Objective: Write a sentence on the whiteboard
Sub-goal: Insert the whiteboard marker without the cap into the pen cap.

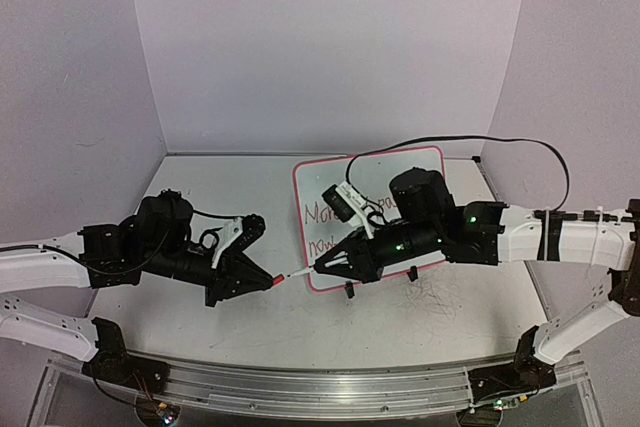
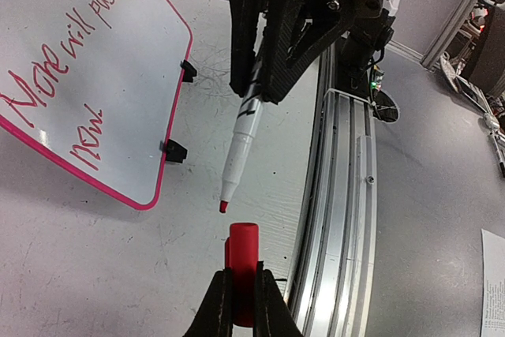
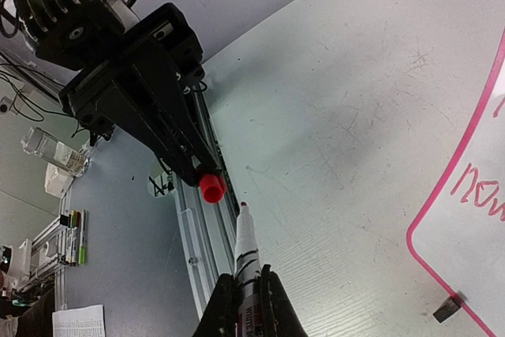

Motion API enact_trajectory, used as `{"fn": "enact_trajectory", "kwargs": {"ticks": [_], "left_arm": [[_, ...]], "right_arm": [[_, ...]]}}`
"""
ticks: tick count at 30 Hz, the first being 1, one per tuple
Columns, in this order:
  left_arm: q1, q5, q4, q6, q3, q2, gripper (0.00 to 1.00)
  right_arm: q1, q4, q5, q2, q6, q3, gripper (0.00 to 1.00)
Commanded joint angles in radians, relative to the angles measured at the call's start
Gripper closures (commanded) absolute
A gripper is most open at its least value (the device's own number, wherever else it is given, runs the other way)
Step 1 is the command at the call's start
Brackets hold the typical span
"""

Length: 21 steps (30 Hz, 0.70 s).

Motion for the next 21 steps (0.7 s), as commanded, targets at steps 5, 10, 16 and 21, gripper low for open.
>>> {"fn": "enact_trajectory", "kwargs": {"ticks": [5, 10, 16, 21], "left_arm": [[-0.009, 0.017, 0.003, 0.023, 0.026, 0.018, 1.0], [-0.011, 0.018, 0.003, 0.025, 0.025, 0.016, 1.0], [-0.012, 0.02, 0.003, 0.025, 0.026, 0.015, 1.0], [-0.012, 0.018, 0.003, 0.025, 0.025, 0.014, 1.0]], "right_arm": [[-0.004, 0.069, -0.043, -0.008, -0.007, 0.03, 1.0], [-0.004, 0.081, -0.052, -0.004, -0.003, 0.03, 1.0], [-0.004, 0.092, -0.071, 0.016, 0.005, 0.027, 1.0], [-0.005, 0.093, -0.077, 0.016, 0.008, 0.014, 1.0]]}}
